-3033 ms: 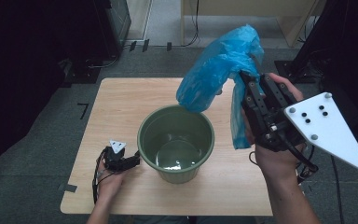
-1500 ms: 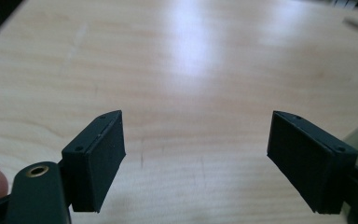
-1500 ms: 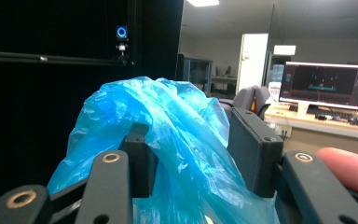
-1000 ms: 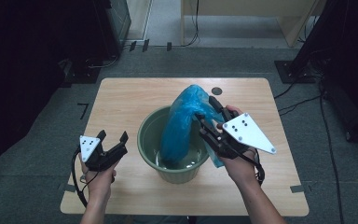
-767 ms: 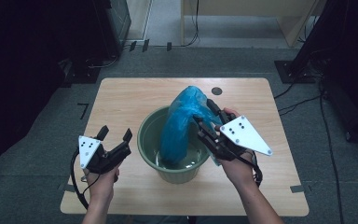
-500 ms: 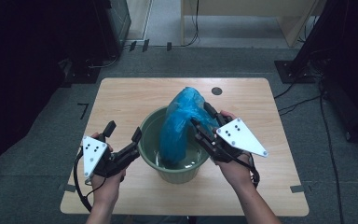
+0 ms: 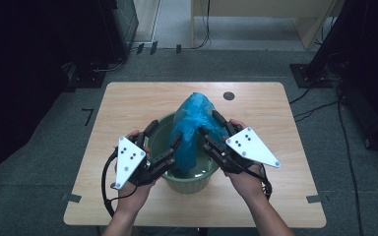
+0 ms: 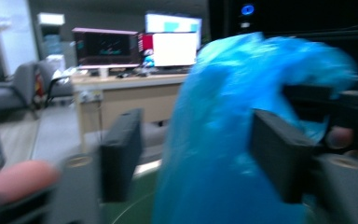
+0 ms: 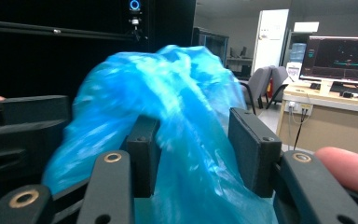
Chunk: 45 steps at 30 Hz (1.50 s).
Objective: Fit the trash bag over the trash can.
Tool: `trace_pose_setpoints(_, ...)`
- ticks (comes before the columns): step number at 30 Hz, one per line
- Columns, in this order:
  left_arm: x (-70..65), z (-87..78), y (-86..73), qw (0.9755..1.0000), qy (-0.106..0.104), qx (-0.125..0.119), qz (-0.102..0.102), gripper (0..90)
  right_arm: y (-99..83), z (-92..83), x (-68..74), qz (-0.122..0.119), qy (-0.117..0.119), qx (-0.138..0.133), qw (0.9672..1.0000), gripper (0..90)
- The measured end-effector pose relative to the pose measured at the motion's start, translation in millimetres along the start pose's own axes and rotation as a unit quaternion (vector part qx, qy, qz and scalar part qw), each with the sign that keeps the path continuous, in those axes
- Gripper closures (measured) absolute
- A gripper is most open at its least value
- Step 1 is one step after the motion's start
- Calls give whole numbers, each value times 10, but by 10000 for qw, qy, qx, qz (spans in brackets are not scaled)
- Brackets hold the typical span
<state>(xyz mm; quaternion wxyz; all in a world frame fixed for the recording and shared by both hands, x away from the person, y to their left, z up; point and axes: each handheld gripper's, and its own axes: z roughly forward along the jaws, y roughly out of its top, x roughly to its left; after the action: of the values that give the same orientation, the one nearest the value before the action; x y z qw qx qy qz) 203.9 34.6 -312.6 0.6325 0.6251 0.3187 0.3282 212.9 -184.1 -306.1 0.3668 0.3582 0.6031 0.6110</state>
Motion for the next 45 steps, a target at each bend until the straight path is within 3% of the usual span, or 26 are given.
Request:
trace_pose_setpoints(2, -30, 24, -2, 9999, -56, -2, 125, 504, -1, -7, 10, -13, 26, -10, 10000, 553)
trace_pose_setpoints(4, -30, 38, -14, 9999, -97, 8, 115, 626, 1, -16, 14, -53, 64, -23, 10000, 550)
trace_pose_setpoints(5, -19, 40, -22, 9999, -98, 24, 85, 740, 0, -31, 17, -68, 74, -25, 9999, 547)
trace_pose_setpoints(6, -1, 38, -30, 9999, -83, 27, 50, 740, 0, -31, 17, -68, 74, -25, 9999, 547)
trace_pose_setpoints(7, 23, 33, -37, 10000, -67, 39, -9, 820, -6, -50, 12, -129, 56, -15, 9999, 540)
trace_pose_setpoints(12, 193, -21, -84, 9996, 48, 125, -248, 899, -33, -89, -19, -204, 7, 5, 9998, 532)
trace_pose_setpoints(15, 265, -57, -126, 9992, 94, 177, -347, 900, -56, -110, -48, -203, -30, 33, 9998, 529)
trace_pose_setpoints(17, 273, -84, -155, 9988, -17, 123, -464, 893, -70, -115, -60, -170, -37, 42, 9998, 535)
trace_pose_setpoints(20, 211, -111, -159, 9984, -330, -46, -452, 654, -81, -100, -52, -130, -3, 54, 9999, 538)
trace_pose_setpoints(23, 99, -104, -116, 9986, -438, -195, -216, 491, -78, -81, -21, -129, 37, 47, 9999, 539)
trace_pose_setpoints(25, 42, -63, -70, 9990, -420, -142, -83, 345, -71, -66, 16, -152, 116, 43, 9998, 541)
trace_pose_setpoints(26, 25, -38, -55, 9989, -459, -99, -12, 345, -71, -66, 16, -152, 116, 43, 9998, 541)
trace_pose_setpoints(27, 15, -27, -49, 9987, -489, -101, 65, 403, -67, -59, 28, -182, 150, 41, 9997, 541)
trace_pose_setpoints(28, 5, -27, -42, 9993, -325, -159, 88, 590, -62, -54, 40, -211, 181, 34, 9996, 541)
trace_pose_setpoints(31, 48, -15, -22, 9997, -216, -134, -44, 830, -46, -66, 67, -216, 263, -4, 9994, 540)
trace_pose_setpoints(33, 110, -10, -27, 9997, -186, -74, -150, 900, -46, -87, 67, -227, 296, -19, 9993, 539)
trace_pose_setpoints(36, 190, -22, -55, 9998, -38, 21, -207, 900, -58, -118, 50, -241, 297, -19, 9993, 537)
trace_pose_setpoints(41, 326, -54, -106, 9986, 119, 120, -507, 900, -65, -169, -8, -222, 280, -17, 9994, 534)
trace_pose_setpoints(43, 331, -75, -118, 9979, -95, 61, -638, 866, -66, -180, -22, -170, 283, -34, 9994, 551)
trace_pose_setpoints(45, 265, -80, -125, 9979, -387, -33, -510, 708, -69, -171, -27, -155, 305, -49, 9994, 571)
